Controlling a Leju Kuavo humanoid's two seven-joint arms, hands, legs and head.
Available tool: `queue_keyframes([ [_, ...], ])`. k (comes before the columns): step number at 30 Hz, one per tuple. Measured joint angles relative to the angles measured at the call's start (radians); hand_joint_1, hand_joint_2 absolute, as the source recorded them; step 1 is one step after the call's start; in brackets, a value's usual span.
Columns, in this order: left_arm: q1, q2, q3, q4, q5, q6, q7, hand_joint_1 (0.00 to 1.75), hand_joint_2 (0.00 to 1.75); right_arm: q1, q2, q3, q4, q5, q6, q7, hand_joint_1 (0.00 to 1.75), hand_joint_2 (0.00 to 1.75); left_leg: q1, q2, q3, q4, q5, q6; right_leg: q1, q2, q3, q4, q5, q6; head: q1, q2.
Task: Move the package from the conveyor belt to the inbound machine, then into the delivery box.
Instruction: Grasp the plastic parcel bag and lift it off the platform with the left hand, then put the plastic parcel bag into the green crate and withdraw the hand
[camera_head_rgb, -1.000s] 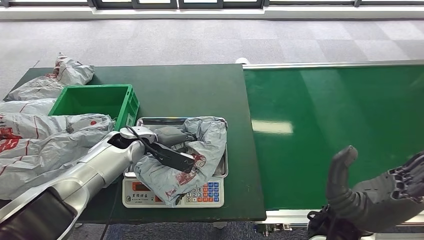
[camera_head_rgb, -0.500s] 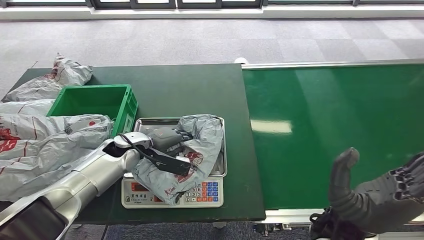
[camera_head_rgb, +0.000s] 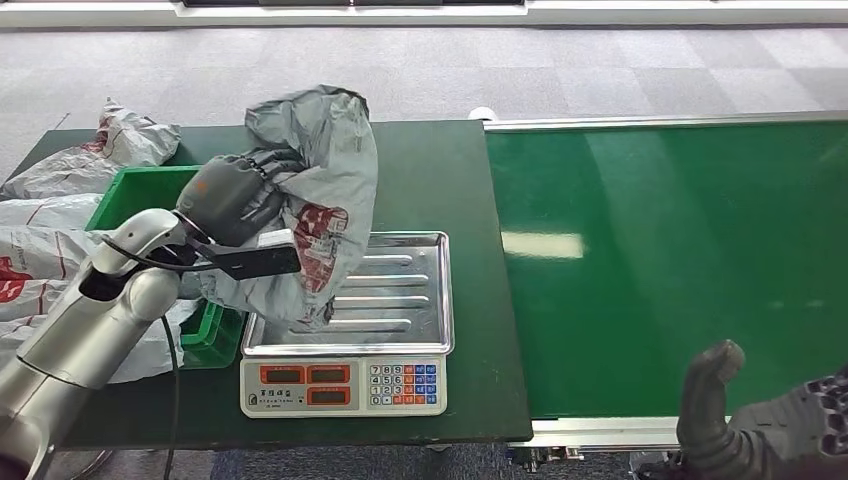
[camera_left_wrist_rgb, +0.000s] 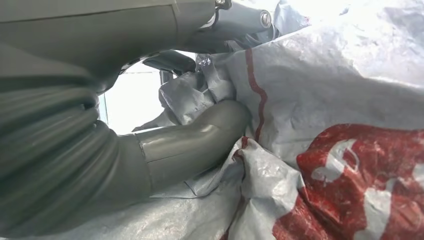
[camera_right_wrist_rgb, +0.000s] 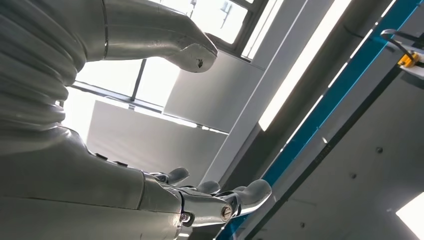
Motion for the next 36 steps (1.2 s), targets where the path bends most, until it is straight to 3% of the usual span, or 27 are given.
queue_keyframes([
  [4,0.004,0.028,0.052,-0.072,-0.006,0.014,-0.001,1.75,1.75,0.010,0.000,-0.002,-0.011,0.000,0.000,-0.002,0.00,1.75,0.000,0.000,-0.001,0.000,0.000,0.000,0.000,0.000,-0.001,0.000,0.000,0.000,0.000,0.000],
  [8,0.020,0.047,0.097,-0.129,-0.008,0.094,-0.001,1.75,1.75,0.024,0.000,-0.002,-0.013,-0.004,0.000,-0.017,0.00,1.75,0.000,0.001,-0.001,0.000,0.000,0.000,0.000,0.000,-0.001,0.000,0.001,0.000,0.000,0.000],
  [12,0.028,0.076,0.190,-0.206,0.024,0.174,0.000,1.75,1.75,0.039,0.000,-0.003,-0.013,-0.014,0.000,-0.031,0.00,1.75,0.000,0.002,-0.001,0.000,0.000,0.000,0.000,0.001,-0.002,0.000,0.001,0.000,0.000,0.000],
  [21,0.042,0.135,0.354,-0.296,0.008,0.245,0.028,1.75,1.75,0.059,0.005,-0.003,-0.016,-0.013,0.000,-0.033,0.00,1.75,0.000,0.003,-0.002,0.000,0.000,0.000,0.000,0.002,-0.003,0.000,0.001,-0.001,0.000,0.000],
  [29,0.122,0.209,0.494,-0.201,-0.129,0.354,0.061,1.75,1.75,0.085,0.006,-0.012,-0.033,-0.019,0.000,-0.033,0.00,1.75,0.001,0.005,-0.002,0.000,0.000,0.000,0.001,0.004,-0.003,0.000,0.001,-0.001,0.000,0.000],
  [36,0.228,0.238,0.659,-0.008,-0.224,0.399,0.063,1.75,1.75,0.101,0.005,-0.025,-0.040,-0.024,0.000,-0.033,0.00,1.75,0.000,0.008,-0.002,-0.001,0.000,-0.001,0.001,0.008,-0.005,0.000,0.001,-0.001,0.000,0.000],
])
